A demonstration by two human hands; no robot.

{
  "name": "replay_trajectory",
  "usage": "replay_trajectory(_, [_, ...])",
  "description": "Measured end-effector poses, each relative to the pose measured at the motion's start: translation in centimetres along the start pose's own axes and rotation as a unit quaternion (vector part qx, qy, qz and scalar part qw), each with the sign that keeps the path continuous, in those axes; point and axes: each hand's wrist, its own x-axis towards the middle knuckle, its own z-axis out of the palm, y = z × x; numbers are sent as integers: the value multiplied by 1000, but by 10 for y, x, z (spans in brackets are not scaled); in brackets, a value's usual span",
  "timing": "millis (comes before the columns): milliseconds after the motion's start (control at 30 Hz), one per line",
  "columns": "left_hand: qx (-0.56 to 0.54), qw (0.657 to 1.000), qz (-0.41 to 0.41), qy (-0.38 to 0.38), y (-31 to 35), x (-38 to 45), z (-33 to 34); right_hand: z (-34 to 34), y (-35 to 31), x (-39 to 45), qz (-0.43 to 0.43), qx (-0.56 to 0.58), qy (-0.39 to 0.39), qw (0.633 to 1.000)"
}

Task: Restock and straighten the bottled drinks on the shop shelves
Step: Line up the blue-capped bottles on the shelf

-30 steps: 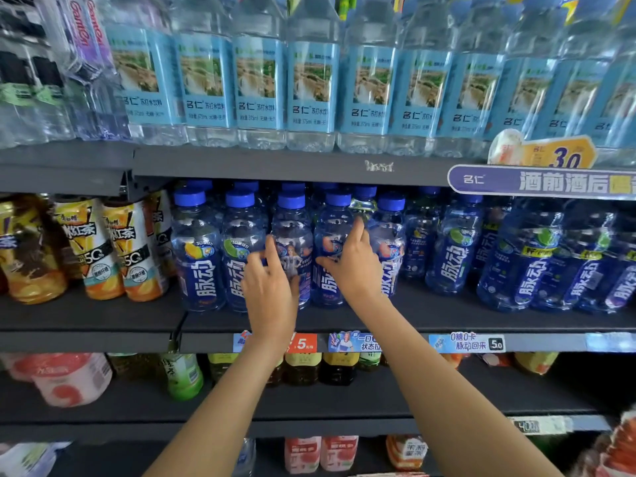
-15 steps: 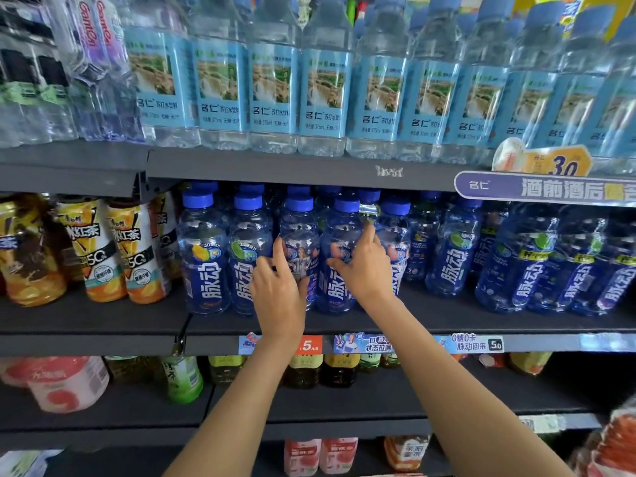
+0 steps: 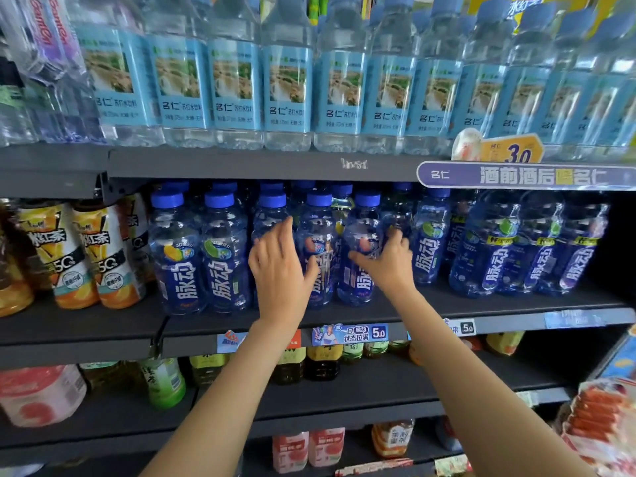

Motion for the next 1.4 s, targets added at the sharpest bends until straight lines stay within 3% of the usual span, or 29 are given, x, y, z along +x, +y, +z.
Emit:
replay_trajectory(67, [36,999,19,-2,8,3,6,7,5,3,5,23,-68,997])
replay_trajectory(200, [86,996,10,10,18,5,18,7,14,10,-25,14,-64,998])
replay_trajectory(300, [114,993,-9,-1,25,3,30,-4,21,21,-64,6,-138,988])
replay_trajectory(500, [140,989,-52,-12,34,3,39,-10,32,41,-112,37,-232,966])
replay_trajectory(767, [119,983,-126,-65,49,-5,37,-7,52,44,-97,111,-301,942])
replay_trajectory(900, [89,982,-149,-78,53,-16,38,-2,52,41,-115,98,-280,948])
replay_trajectory(1100, [67,984,-162,-34,51,-14,40,2,51,43,-104,101,-250,957])
replay_trajectory(1400, [90,985,-135,-52,42,-15,35,0,59,57,-12,59,-149,987])
